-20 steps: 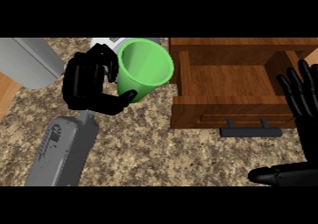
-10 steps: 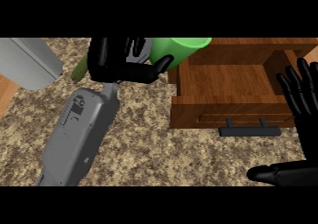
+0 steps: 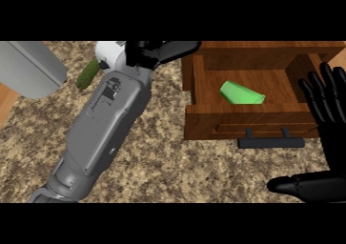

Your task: Pick up the cup, place it into the drawer and close the drawer

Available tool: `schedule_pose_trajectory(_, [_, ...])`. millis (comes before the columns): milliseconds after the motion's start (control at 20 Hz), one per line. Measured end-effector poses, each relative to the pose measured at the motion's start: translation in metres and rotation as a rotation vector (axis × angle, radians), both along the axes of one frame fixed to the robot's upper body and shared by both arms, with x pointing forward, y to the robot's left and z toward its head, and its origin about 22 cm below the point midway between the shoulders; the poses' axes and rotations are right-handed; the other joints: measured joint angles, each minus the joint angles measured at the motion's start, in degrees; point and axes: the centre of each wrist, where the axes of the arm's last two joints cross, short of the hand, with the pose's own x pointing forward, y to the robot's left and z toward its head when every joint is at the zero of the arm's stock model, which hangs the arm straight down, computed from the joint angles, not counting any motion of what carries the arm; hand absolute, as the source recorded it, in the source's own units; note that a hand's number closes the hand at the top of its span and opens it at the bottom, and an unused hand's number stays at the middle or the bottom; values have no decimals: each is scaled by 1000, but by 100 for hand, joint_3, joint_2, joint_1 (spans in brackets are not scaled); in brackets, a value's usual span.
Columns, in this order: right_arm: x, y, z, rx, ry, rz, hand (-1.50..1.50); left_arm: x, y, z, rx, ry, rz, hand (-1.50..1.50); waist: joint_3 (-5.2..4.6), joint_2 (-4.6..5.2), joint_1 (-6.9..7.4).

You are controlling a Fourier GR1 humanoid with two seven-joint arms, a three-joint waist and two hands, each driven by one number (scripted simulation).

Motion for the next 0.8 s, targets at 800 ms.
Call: schedule_pose_trajectory(800, [6, -5, 2, -6, -20, 23, -150, 27, -42, -18, 96, 97, 51, 150, 4, 56, -219])
